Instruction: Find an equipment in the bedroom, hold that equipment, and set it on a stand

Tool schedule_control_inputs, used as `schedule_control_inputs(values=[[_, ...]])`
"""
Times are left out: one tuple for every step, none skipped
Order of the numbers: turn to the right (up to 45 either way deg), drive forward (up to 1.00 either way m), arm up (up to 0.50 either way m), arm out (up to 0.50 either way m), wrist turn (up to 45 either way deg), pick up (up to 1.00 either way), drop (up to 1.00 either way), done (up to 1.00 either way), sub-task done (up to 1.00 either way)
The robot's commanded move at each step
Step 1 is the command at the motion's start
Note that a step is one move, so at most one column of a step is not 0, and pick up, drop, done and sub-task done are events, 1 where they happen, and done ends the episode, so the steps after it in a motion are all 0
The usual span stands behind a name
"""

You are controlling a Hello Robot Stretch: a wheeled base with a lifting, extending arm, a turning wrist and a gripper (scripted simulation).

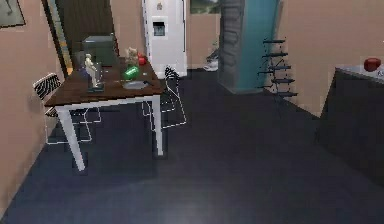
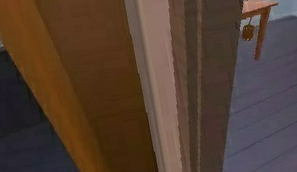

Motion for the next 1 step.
schedule_control_inputs(values=[[9.0,0.00,0.00,0.00,0.0,0.00,0.00,0.00,0.00]])
